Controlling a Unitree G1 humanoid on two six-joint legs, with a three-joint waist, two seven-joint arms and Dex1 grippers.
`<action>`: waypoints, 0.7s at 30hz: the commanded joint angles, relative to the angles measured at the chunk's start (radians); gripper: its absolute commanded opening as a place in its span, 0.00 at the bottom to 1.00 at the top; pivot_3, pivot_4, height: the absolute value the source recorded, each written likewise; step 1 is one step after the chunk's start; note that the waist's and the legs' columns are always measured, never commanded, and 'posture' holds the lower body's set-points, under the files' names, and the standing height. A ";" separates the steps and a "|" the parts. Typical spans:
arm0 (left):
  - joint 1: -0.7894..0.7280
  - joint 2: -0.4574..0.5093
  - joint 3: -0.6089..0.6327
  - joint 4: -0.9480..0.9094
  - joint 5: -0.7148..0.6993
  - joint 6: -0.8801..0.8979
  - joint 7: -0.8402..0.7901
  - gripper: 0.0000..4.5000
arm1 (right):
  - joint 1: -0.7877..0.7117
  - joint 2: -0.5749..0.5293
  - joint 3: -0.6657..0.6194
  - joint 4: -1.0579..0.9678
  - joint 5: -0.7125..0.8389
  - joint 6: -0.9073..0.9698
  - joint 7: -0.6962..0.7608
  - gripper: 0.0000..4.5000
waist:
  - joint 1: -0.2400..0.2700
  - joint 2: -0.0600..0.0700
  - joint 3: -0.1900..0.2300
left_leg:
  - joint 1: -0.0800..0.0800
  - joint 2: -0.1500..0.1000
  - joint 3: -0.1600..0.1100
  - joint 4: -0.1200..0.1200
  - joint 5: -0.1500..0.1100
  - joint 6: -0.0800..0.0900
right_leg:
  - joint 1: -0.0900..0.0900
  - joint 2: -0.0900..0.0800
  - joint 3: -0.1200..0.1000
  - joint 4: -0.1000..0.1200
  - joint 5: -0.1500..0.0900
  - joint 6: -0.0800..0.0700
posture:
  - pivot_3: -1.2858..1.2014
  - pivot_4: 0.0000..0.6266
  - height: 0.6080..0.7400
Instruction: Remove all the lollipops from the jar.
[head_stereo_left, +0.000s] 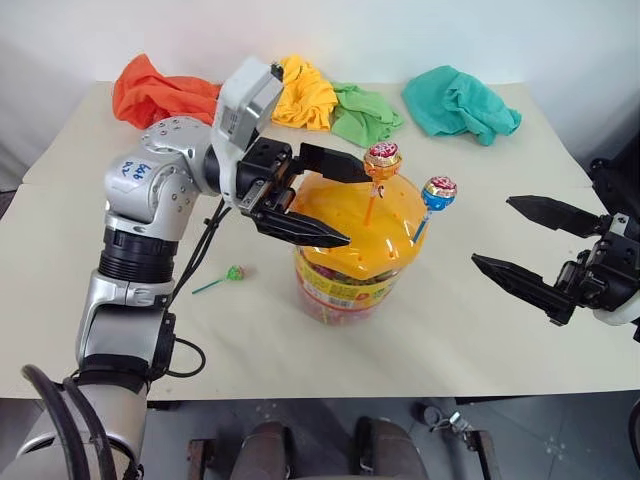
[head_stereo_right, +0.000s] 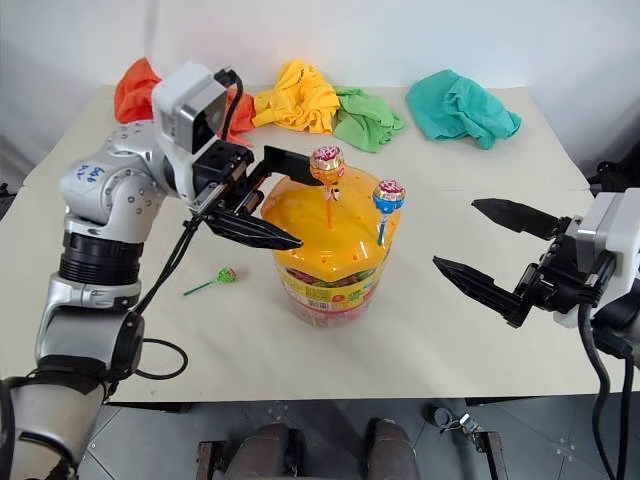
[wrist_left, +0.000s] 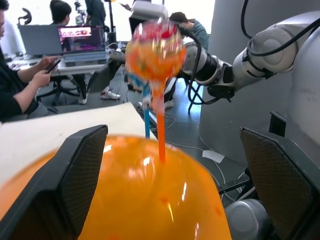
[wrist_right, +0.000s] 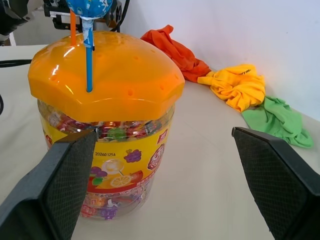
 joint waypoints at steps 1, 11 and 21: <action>-0.029 -0.009 0.009 0.009 0.001 -0.012 0.007 1.00 | 0.006 0.017 -0.014 -0.035 0.008 -0.017 -0.018 1.00 | 0.000 0.000 0.000 | 0.000 0.000 0.000 0.000 0.000 0.000 | 0.000 0.000 0.000 0.000 0.000 0.000 | 0.52 0.24 1.00; -0.052 -0.040 0.001 0.024 0.015 -0.007 0.045 1.00 | 0.021 0.037 -0.010 -0.038 -0.003 -0.028 -0.026 1.00 | 0.000 0.000 0.000 | 0.000 0.000 0.000 0.000 0.000 0.000 | 0.000 0.000 0.000 0.000 0.000 0.000 | 0.52 0.24 1.00; -0.079 -0.062 0.010 0.026 0.012 0.010 0.075 0.36 | 0.018 0.044 -0.003 -0.040 -0.013 -0.036 -0.033 1.00 | 0.000 0.000 0.000 | 0.000 0.000 -0.001 0.000 0.000 0.000 | 0.000 0.000 0.000 0.000 0.000 0.000 | 0.52 0.24 1.00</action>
